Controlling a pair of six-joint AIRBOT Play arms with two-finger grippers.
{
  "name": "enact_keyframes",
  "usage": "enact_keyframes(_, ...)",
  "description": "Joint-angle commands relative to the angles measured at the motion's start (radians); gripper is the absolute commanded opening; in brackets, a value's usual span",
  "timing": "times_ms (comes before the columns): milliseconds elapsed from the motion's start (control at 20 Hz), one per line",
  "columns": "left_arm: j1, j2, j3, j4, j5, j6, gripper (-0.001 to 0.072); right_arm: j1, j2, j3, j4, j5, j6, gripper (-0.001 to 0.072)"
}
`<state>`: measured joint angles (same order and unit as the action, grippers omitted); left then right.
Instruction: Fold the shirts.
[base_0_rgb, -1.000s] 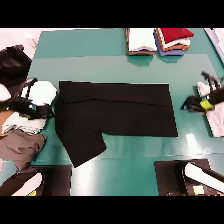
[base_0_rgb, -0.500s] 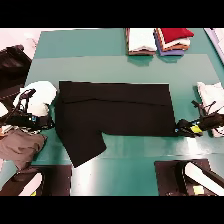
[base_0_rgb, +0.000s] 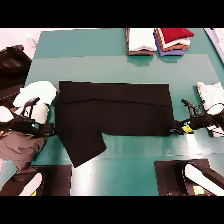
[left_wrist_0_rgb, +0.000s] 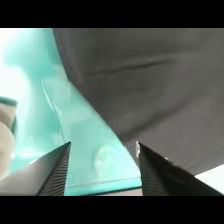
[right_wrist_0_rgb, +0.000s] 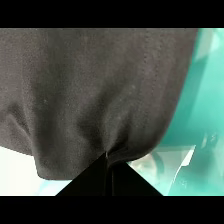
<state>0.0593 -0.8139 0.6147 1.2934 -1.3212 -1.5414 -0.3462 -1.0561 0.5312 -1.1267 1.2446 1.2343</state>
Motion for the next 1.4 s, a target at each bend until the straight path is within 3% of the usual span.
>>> enact_keyframes(0,0.001,0.001,-0.121,-0.066,0.071,-0.007,0.0498,0.014,0.001,-0.001,0.001,-0.004,-0.003,0.0016)
enact_keyframes(250,0.001,0.000,-0.259,-0.244,0.232,0.005,0.0498,0.014,0.001,-0.001,0.002,-0.003,-0.003,0.0017)
enact_keyframes(500,0.001,0.001,-0.272,-0.336,0.262,0.053,0.0474,0.014,0.001,-0.001,0.001,0.011,-0.003,0.0016)
enact_keyframes(550,0.001,0.001,-0.272,-0.336,0.255,0.062,0.0218,0.014,0.007,-0.001,0.000,0.015,-0.003,0.0016)
enact_keyframes(600,0.001,0.001,-0.269,-0.336,0.244,0.087,0.0021,0.014,0.022,-0.001,0.000,0.012,-0.003,0.0016)
enact_keyframes(800,0.001,0.071,-0.204,-0.272,0.137,0.091,0.0020,-0.005,0.137,-0.001,-0.003,0.021,-0.003,0.0016)
enact_keyframes(950,0.001,0.256,-0.168,-0.171,0.009,0.008,0.0020,-0.056,0.225,0.001,-0.057,0.090,-0.003,0.0015)
enact_keyframes(1150,0.001,0.442,-0.168,-0.182,-0.213,-0.055,0.0020,-0.086,0.335,0.078,-0.202,0.217,0.012,0.0015)
enact_keyframes(1350,0.001,0.467,-0.168,-0.233,-0.188,-0.056,0.0020,-0.085,0.340,0.192,-0.227,0.225,0.042,0.0014)
